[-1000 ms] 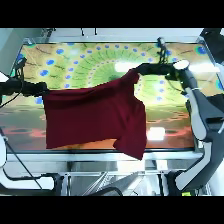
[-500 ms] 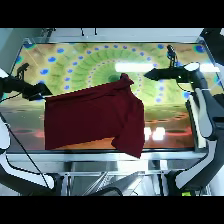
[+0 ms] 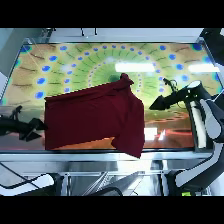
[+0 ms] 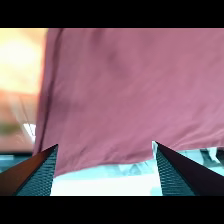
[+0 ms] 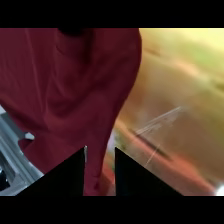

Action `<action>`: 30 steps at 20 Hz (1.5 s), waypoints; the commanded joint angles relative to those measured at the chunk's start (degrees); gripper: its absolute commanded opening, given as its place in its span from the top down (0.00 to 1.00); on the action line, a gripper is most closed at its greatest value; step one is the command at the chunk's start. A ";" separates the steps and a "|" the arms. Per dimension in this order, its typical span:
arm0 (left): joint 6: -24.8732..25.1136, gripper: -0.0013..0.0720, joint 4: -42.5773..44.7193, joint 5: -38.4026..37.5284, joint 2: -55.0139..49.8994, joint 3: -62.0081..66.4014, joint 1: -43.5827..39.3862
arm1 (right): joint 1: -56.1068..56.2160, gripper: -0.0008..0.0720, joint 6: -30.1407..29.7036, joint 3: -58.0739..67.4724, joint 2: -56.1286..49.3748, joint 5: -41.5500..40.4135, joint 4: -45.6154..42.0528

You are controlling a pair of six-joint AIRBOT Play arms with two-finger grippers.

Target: Fold the shirts.

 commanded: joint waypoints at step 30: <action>9.44 0.26 -8.57 11.28 -2.58 -10.49 0.96 | -0.22 0.68 -2.75 -4.59 0.87 0.07 2.47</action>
